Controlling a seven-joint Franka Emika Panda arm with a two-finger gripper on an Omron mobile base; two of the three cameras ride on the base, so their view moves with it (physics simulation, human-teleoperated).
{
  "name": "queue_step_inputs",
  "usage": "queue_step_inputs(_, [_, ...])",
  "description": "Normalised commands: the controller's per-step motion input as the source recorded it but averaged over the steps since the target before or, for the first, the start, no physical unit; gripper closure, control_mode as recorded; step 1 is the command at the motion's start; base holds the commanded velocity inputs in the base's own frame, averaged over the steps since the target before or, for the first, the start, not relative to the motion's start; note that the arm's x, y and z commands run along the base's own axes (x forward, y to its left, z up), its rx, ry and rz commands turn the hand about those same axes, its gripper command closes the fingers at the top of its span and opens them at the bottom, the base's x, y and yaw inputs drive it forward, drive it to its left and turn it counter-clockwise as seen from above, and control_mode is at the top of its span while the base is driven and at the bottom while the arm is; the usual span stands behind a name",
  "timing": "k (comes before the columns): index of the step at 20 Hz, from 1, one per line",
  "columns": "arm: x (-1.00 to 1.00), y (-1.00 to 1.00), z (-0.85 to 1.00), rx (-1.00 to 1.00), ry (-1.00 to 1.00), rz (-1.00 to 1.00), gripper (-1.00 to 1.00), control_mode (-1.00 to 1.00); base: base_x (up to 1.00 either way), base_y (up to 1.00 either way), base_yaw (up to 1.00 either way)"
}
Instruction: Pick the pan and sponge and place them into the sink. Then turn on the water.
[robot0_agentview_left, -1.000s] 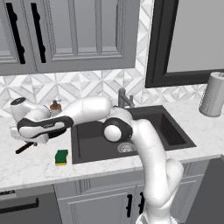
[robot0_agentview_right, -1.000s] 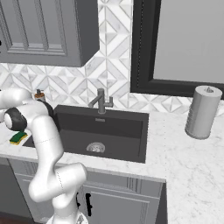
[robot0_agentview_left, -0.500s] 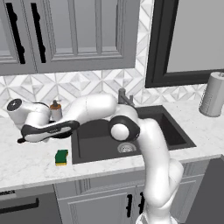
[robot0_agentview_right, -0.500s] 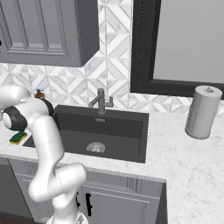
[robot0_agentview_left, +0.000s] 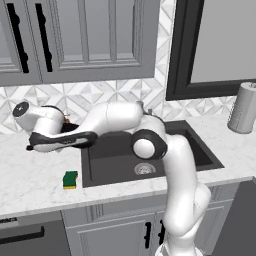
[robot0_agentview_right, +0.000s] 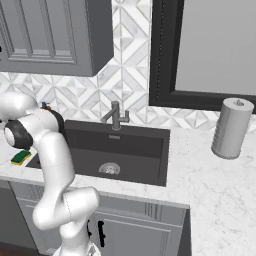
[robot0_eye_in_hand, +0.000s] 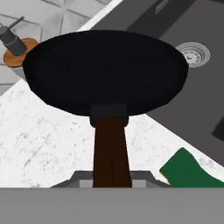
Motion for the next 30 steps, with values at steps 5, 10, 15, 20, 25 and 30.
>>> queue_step_inputs(5, [0.17,-0.61,0.03,0.00,0.00,-0.18,1.00,-1.00,0.00,0.00,0.00])
queue_step_inputs(10, [0.19,-0.69,-0.15,0.00,0.01,-0.17,1.00,-1.00,0.00,0.00,0.00])
queue_step_inputs(15, [0.20,-0.64,-0.25,0.00,0.03,-0.13,1.00,-1.00,0.00,0.00,0.00])
queue_step_inputs(20, [0.19,-0.62,-0.26,0.00,0.07,-0.11,1.00,-1.00,0.00,0.00,0.00])
queue_step_inputs(25, [0.25,-0.48,-0.31,0.00,0.07,-0.08,1.00,-1.00,0.00,0.00,0.00])
queue_step_inputs(30, [0.27,-0.54,-0.41,0.00,0.06,-0.08,1.00,-1.00,0.00,0.00,0.00])
